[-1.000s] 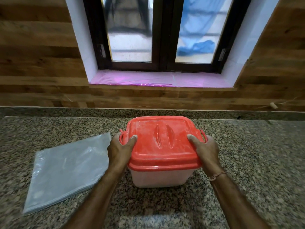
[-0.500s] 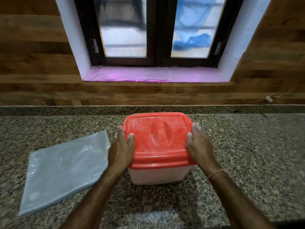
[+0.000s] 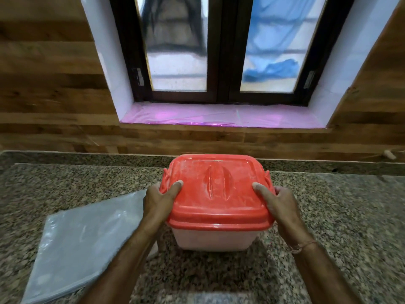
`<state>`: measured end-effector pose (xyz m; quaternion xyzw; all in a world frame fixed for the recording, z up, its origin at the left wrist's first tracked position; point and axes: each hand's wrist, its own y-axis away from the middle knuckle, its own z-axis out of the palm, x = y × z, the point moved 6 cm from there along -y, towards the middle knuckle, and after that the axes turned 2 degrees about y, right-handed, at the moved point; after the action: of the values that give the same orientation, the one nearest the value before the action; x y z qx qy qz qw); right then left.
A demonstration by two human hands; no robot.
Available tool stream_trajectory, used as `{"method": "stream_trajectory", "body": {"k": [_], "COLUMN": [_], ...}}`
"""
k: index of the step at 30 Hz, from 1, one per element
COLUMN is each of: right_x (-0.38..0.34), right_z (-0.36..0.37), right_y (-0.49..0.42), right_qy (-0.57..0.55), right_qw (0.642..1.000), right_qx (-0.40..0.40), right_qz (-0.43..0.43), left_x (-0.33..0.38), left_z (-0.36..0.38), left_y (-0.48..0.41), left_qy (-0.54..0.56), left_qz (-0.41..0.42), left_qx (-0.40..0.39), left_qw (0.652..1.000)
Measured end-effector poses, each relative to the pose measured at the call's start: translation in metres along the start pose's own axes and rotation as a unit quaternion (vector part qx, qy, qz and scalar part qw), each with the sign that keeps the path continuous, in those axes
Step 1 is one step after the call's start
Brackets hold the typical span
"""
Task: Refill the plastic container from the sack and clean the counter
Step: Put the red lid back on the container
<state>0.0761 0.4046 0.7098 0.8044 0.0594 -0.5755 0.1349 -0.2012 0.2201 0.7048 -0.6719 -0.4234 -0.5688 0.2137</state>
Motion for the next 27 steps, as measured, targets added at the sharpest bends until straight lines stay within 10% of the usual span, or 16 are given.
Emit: {"method": "stream_trajectory", "body": {"k": [27], "right_x": [-0.017], "right_z": [0.057], "right_y": [-0.177], "right_qy": [-0.016], "right_qw": [1.0], "right_qx": [0.003], "right_qz": [-0.004], "left_x": [0.044], "left_z": [0.069], "left_y": [-0.154], "left_qy": [-0.063], "left_qz": [0.05], "left_qx": [0.011], "left_qw": [0.997]}}
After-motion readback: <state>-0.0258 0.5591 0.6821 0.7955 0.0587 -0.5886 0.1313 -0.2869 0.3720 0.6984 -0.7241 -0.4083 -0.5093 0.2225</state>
